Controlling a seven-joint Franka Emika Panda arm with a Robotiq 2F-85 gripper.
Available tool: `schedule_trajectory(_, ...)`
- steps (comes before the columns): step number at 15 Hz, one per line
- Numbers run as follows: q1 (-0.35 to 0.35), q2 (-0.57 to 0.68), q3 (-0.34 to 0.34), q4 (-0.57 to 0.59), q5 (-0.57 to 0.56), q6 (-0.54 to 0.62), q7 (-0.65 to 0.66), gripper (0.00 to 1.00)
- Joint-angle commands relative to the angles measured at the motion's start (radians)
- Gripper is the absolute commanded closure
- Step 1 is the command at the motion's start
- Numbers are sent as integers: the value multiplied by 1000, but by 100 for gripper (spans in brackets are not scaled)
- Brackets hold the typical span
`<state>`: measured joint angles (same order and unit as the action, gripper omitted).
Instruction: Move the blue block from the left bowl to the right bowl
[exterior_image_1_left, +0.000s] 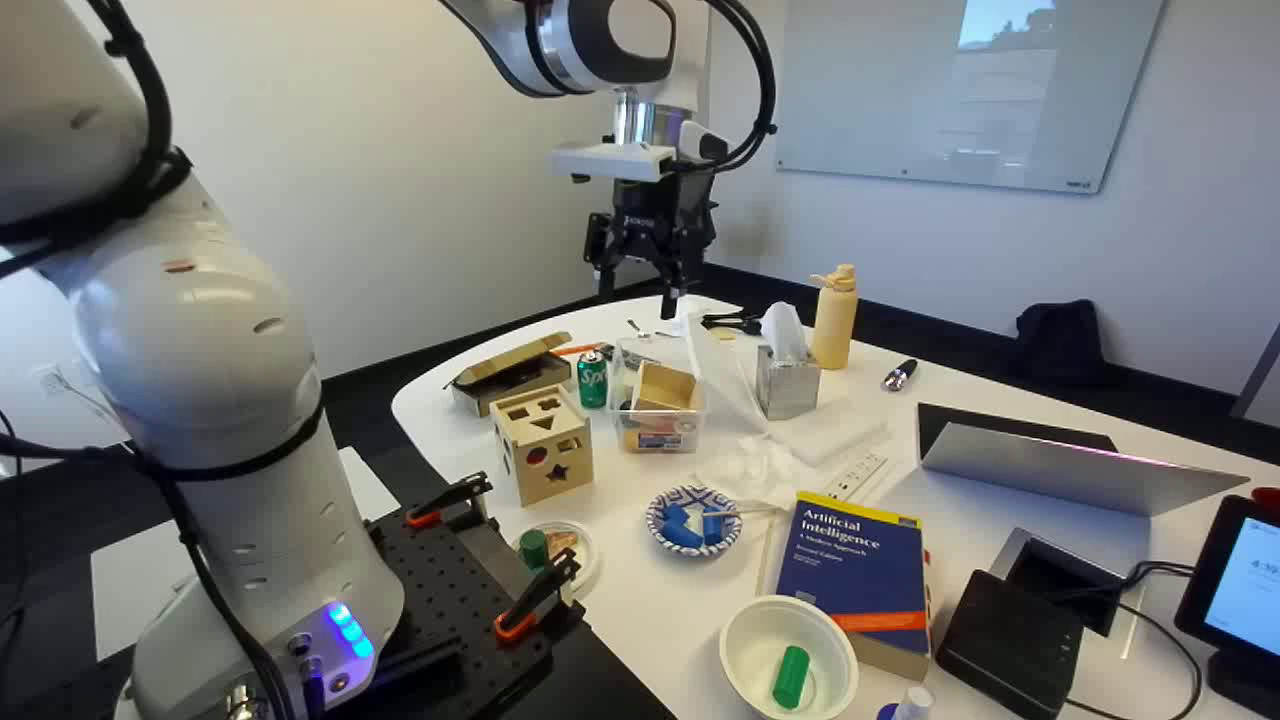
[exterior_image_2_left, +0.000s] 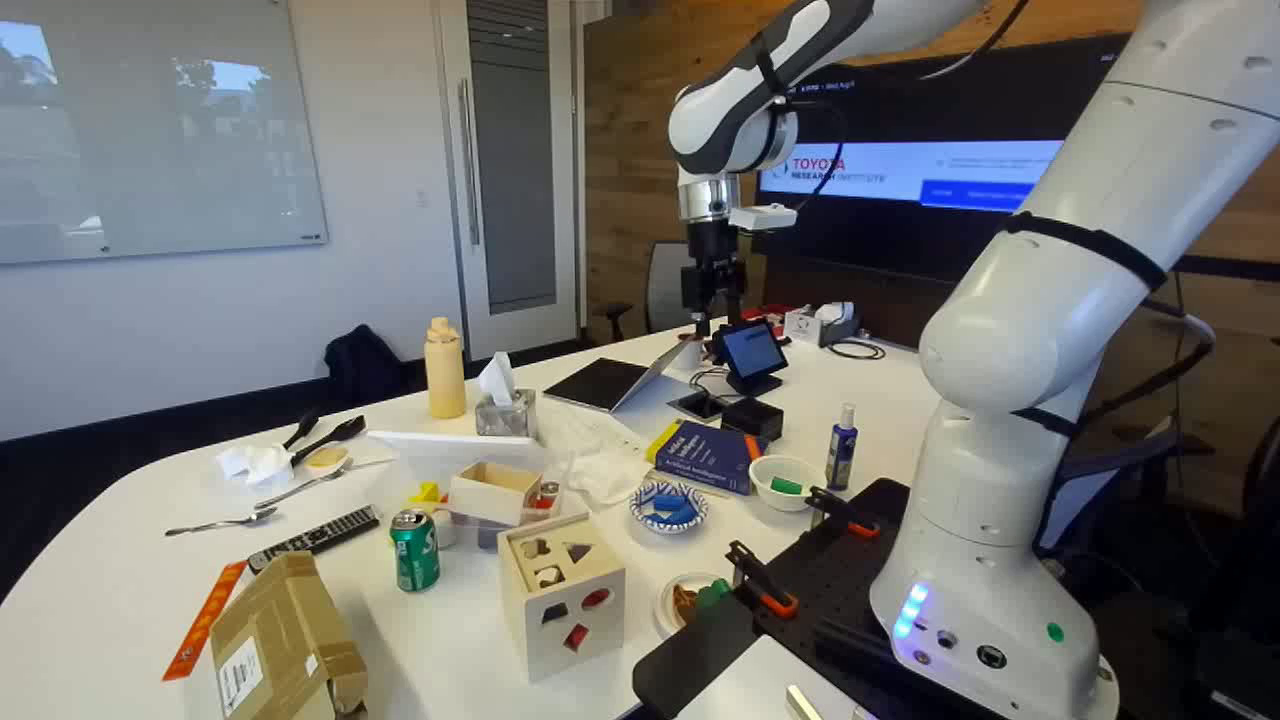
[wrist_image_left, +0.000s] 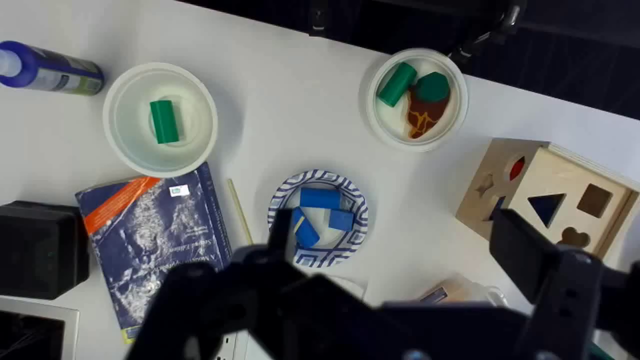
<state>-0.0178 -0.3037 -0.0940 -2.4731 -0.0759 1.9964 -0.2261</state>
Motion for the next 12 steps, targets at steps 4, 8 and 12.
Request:
schedule_trajectory(4, -13, 160, -3, -12, 36, 163, 57, 0)
schedule_trajectory(8, -21, 401, 5, -13, 94, 466, 163, 0)
schedule_trajectory(12, -30, 672, 21, 81, 168, 629, 223, 0)
